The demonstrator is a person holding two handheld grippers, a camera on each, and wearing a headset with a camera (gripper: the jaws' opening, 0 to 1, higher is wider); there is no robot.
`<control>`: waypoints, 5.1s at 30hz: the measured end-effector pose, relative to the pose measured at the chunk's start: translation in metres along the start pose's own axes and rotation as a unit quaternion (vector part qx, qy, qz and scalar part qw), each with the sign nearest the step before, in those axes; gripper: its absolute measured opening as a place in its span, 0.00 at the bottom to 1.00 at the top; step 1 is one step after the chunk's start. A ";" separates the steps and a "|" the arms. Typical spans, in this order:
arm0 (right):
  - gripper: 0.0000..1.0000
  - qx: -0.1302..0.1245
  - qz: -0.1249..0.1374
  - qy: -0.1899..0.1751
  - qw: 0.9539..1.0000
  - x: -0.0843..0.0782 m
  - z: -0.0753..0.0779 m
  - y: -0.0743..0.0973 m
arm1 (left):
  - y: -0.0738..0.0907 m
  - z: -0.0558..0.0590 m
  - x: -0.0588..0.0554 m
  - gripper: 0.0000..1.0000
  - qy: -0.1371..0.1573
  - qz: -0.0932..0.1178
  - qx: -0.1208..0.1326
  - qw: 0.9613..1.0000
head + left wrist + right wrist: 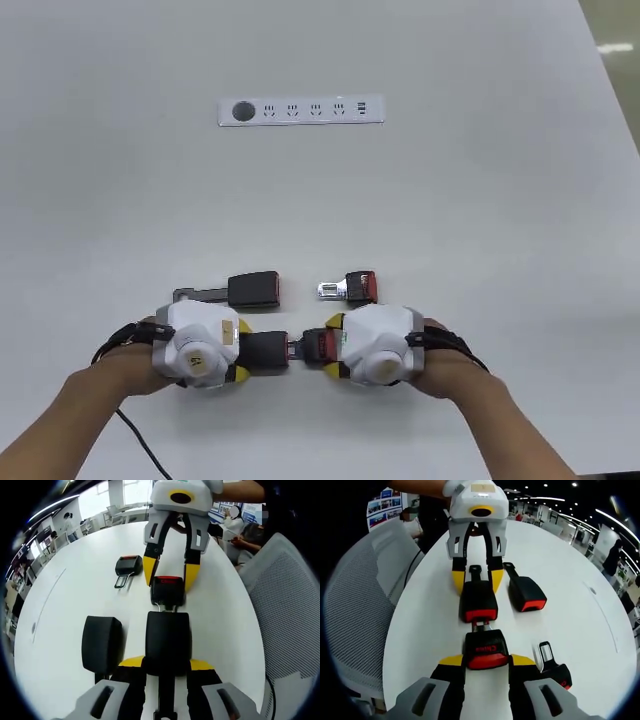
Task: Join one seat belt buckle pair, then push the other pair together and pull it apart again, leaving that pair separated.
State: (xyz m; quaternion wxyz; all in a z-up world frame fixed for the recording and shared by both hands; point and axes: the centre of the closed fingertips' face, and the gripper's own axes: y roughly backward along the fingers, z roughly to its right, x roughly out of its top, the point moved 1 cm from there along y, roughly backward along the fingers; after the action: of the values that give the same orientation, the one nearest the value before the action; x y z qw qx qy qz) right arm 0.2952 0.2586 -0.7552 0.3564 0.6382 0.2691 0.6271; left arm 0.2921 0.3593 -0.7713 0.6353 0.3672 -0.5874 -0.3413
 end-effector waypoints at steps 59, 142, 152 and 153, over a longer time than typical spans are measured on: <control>0.28 -0.004 0.026 -0.008 1.000 0.001 -0.012 0.002 | 0.000 0.002 -0.001 0.32 -0.011 -0.022 0.002 1.000; 0.50 -0.073 0.029 -0.041 0.996 -0.024 0.069 0.060 | 0.044 -0.067 0.021 0.49 0.048 0.018 0.067 0.996; 0.47 -0.052 0.019 -0.031 0.998 -0.033 0.075 0.043 | 0.032 -0.075 0.014 0.45 0.045 0.001 0.059 0.997; 0.47 -0.050 0.019 -0.031 0.998 -0.034 0.075 0.042 | 0.031 -0.075 0.014 0.45 0.046 0.000 0.058 0.997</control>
State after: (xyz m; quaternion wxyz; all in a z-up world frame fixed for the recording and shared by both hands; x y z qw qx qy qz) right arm 0.3634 0.1977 -0.7393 0.3845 0.6432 0.2142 0.6265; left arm 0.3685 0.3676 -0.7406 0.6392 0.4189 -0.5762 -0.2895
